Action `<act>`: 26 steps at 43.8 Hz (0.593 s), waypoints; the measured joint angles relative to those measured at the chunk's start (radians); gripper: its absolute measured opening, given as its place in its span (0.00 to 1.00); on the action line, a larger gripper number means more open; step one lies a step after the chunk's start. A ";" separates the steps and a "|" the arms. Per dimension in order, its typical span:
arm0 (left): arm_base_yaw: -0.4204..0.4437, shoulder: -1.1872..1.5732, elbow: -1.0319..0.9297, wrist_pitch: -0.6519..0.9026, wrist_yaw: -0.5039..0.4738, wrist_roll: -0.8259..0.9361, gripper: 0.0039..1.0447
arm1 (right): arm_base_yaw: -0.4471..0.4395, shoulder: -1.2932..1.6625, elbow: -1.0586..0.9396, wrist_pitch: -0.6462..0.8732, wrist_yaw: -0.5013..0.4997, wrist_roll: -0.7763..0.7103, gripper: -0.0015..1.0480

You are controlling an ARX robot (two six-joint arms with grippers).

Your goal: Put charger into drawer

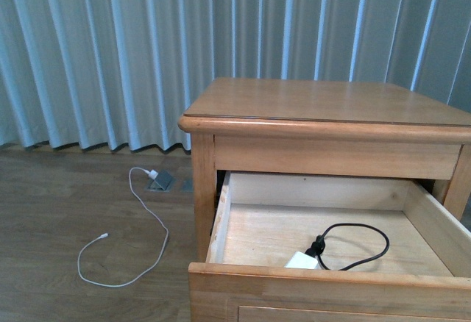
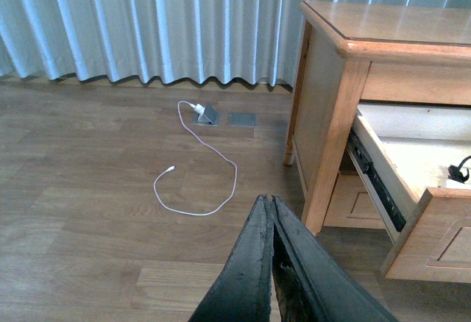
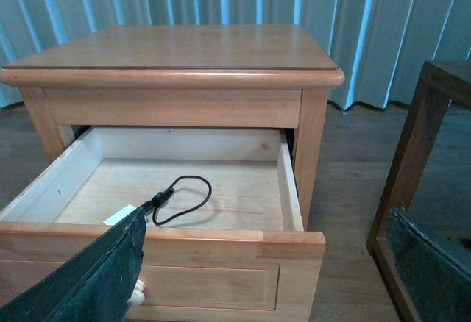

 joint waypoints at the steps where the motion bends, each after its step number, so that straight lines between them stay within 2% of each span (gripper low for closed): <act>1: 0.000 0.000 0.000 0.000 0.000 0.000 0.04 | 0.000 0.000 0.000 0.000 0.000 0.000 0.92; 4: 0.000 0.000 0.000 0.000 0.000 0.000 0.12 | 0.000 0.000 0.000 0.000 0.000 0.000 0.92; 14: 0.000 0.000 0.000 0.000 0.000 0.000 0.62 | 0.000 0.000 0.000 0.000 0.000 0.000 0.92; 15: 0.000 0.000 0.000 0.000 0.000 0.000 0.67 | -0.004 0.009 0.008 -0.034 -0.025 -0.013 0.92; 19: 0.000 0.000 0.000 0.000 0.000 0.000 0.80 | -0.014 0.060 0.050 -0.190 -0.090 -0.041 0.92; 23: 0.000 0.000 0.000 0.000 0.000 0.000 0.94 | -0.014 0.137 0.063 -0.262 -0.111 -0.041 0.92; 26: 0.000 0.000 0.000 0.000 0.000 0.000 0.95 | -0.014 0.209 0.084 -0.279 -0.122 -0.029 0.92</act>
